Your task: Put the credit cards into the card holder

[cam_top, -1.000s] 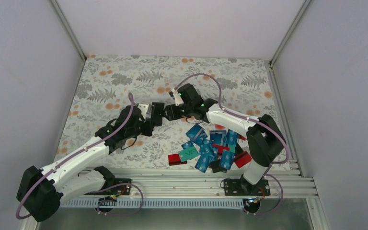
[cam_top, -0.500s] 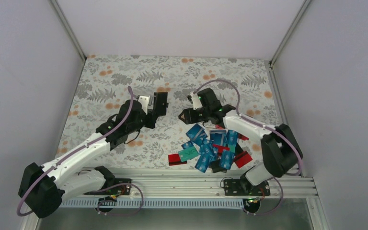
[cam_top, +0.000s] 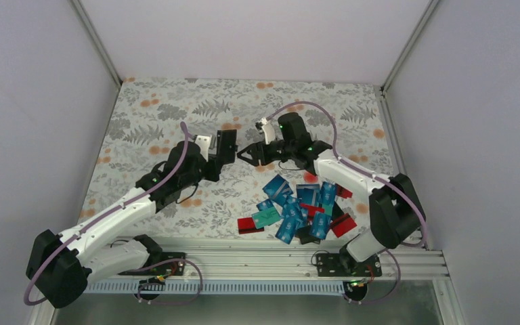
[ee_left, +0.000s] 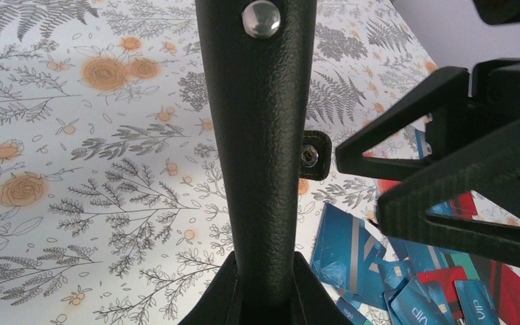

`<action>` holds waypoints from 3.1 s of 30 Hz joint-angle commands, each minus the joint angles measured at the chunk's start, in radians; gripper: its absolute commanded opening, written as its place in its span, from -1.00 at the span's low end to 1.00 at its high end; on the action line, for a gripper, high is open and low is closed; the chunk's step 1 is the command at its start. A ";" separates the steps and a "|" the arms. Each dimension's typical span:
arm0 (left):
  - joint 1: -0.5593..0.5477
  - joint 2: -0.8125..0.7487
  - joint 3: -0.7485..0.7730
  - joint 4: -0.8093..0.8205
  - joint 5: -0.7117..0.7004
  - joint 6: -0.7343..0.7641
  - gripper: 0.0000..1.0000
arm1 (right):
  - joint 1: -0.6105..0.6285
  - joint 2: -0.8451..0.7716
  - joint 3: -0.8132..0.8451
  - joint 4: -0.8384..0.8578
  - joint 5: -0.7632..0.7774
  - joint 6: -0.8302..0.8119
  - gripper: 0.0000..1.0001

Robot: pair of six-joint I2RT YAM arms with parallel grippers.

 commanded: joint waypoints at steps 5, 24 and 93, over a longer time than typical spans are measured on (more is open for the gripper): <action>-0.004 -0.017 -0.013 0.040 0.014 -0.014 -0.95 | 0.021 0.095 0.118 -0.013 0.017 0.016 0.11; -0.004 0.013 -0.039 0.047 0.009 -0.038 -0.95 | 0.020 0.212 0.117 -0.030 0.065 0.012 -0.91; 0.005 0.393 0.081 -0.108 -0.172 -0.035 0.88 | 0.018 0.238 -0.032 0.021 -0.080 0.026 -0.92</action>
